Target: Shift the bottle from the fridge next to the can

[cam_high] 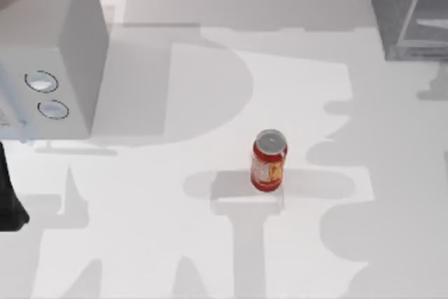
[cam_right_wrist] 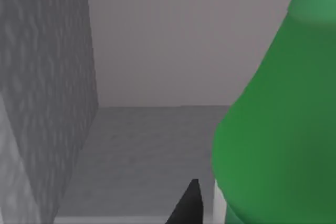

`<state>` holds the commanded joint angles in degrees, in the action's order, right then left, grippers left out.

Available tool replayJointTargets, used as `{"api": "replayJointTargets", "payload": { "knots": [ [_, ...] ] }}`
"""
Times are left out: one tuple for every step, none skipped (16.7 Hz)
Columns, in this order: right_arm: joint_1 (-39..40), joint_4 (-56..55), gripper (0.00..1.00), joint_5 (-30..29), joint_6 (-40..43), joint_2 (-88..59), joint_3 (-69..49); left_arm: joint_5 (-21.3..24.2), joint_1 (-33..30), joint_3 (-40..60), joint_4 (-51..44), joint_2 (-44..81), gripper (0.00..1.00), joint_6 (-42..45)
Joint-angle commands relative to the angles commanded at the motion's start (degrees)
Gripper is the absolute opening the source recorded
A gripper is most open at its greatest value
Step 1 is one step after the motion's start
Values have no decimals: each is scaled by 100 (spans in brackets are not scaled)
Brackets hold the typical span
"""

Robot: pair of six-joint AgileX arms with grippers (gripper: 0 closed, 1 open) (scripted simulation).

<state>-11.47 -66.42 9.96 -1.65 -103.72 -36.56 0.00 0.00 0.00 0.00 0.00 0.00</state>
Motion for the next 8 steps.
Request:
{"api": "replayJointTargets", "payload": {
  "knots": [
    [300,-147,0,-288,-27,-29,143,0,0,0,0,0,100,0],
    [651,-302,0,-618,-52,-47,310,0,0,0,0,0,100,0],
    [1044,-459,0,-980,-75,-55,494,0,0,0,0,0,100,0],
    [1478,-618,0,-1370,-96,-55,691,0,0,0,0,0,100,0],
    [1938,-778,0,-1784,-114,-51,897,0,0,0,0,0,100,0],
    [2407,-937,0,-2213,-130,-46,1105,0,0,0,0,0,100,0],
    [2861,-1089,0,-2636,-145,-36,1312,0,0,0,0,0,100,0],
    [3274,-1228,0,-3031,-158,-17,1515,0,0,0,0,0,100,0]
  ]
}}
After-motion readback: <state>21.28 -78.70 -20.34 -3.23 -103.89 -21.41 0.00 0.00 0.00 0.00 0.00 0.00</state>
